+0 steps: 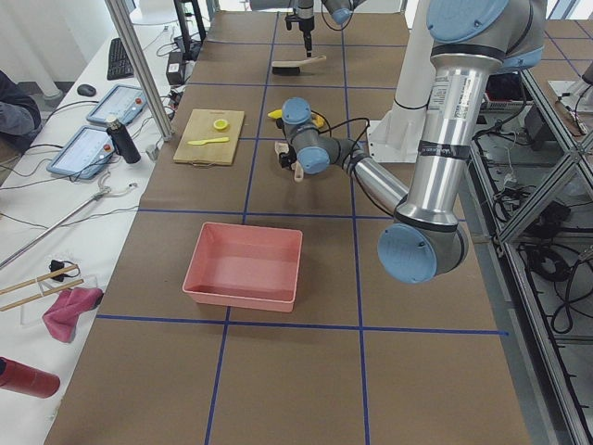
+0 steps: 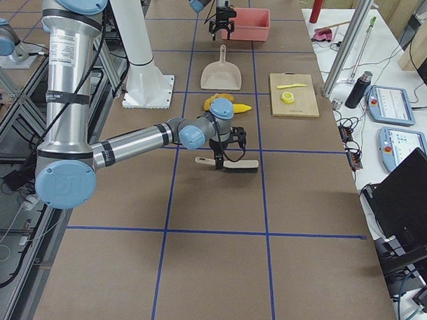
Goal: Sweep and dump trash into bin
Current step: 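Reach the left gripper to the dustpan handle while the right gripper reaches the brush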
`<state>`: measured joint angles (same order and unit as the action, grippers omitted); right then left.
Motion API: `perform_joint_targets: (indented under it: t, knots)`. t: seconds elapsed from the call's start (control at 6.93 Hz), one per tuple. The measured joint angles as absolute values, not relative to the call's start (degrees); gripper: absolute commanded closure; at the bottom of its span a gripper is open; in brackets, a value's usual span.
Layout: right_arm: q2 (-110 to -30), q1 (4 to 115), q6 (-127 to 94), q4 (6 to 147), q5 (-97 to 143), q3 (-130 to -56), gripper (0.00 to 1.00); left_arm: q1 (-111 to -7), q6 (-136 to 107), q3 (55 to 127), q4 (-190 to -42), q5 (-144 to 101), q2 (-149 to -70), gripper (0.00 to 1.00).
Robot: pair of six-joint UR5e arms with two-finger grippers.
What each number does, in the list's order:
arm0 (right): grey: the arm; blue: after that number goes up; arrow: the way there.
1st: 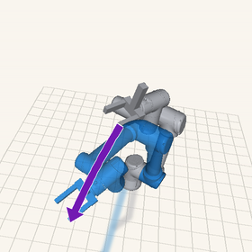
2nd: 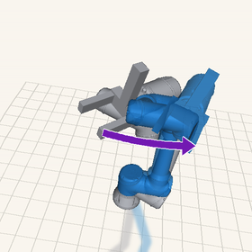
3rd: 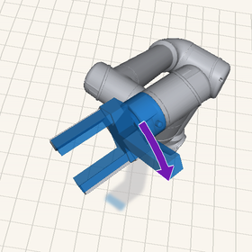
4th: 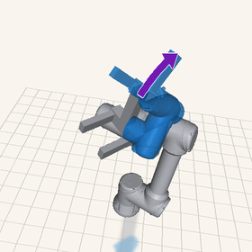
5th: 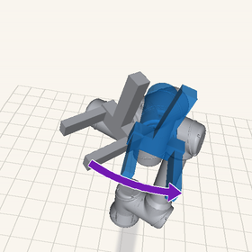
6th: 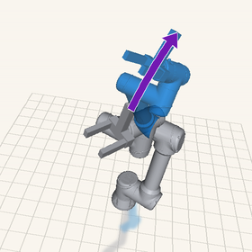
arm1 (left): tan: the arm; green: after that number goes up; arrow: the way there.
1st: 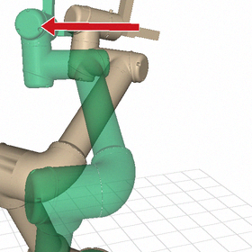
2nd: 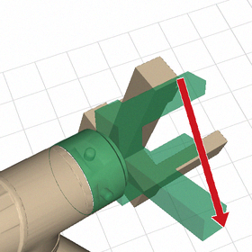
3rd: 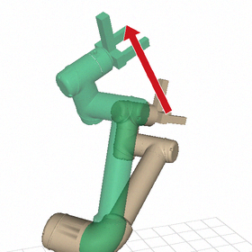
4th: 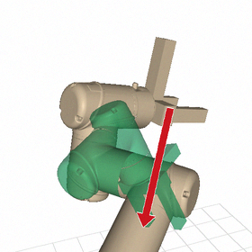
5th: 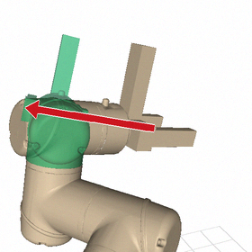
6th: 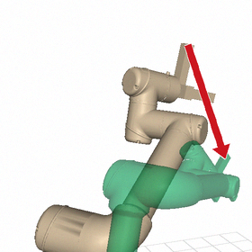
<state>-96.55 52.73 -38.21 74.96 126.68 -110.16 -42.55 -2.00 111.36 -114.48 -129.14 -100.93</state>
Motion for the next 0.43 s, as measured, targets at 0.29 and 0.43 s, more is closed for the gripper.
perform_joint_targets:
  t: [0.29, 0.43]
  knots:
    - [-95.59, 51.11, -39.37, 74.91, 126.12, -107.54, 0.00, -41.78, -2.08, 111.30, -114.36, -128.92, -101.93, 0.02]
    - [-95.23, 50.23, -40.49, 75.00, 126.19, -106.82, 0.00, -41.59, -2.27, 111.24, -114.35, -129.00, -102.37, 0.02]
